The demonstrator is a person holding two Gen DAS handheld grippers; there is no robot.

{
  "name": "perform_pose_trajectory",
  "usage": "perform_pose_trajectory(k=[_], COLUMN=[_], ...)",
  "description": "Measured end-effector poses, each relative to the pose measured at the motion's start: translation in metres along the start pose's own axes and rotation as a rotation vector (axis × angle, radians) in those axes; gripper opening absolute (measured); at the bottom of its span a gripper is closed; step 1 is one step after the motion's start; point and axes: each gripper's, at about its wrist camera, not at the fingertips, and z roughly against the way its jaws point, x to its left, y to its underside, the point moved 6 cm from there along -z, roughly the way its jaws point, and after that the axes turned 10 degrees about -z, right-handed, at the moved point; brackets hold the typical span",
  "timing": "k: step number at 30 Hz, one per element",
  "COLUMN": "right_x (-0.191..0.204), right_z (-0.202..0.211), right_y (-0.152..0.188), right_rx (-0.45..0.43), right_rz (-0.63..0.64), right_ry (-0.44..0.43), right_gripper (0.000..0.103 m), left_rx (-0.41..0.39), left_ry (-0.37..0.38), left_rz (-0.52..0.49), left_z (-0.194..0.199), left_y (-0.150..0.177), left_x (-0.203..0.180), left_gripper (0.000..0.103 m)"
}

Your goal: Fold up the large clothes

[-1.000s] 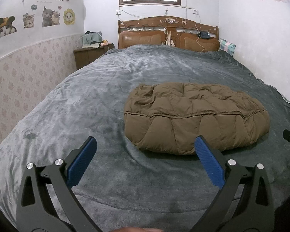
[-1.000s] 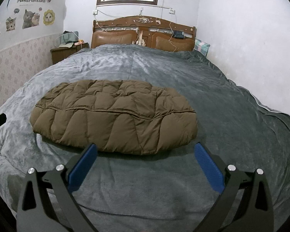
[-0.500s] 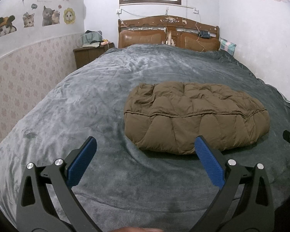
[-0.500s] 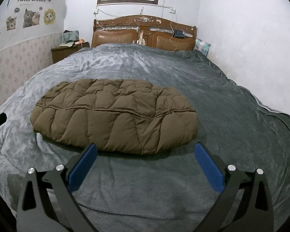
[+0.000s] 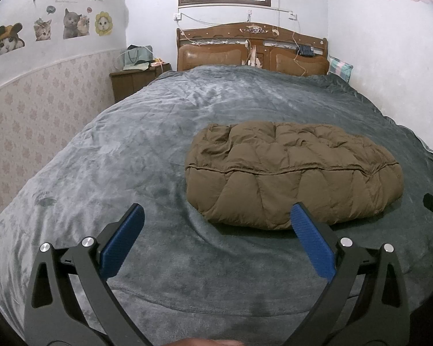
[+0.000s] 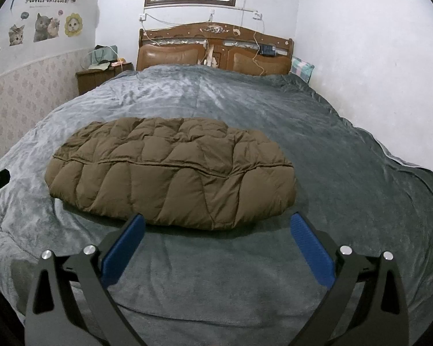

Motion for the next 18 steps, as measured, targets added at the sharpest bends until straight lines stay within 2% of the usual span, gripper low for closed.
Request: perform_pose_trajectory(k=[18], right_x=[-0.0002], right_z=[-0.0001], right_y=[0.0004], right_rx=[0.0], right_rz=[0.001], right_ry=[0.0], right_gripper=[0.101], left_rx=[0.0], left_ry=[0.0], left_rz=[0.002], left_z=[0.0006], left_y=[0.0004], left_x=[-0.0005], left_gripper=[0.1])
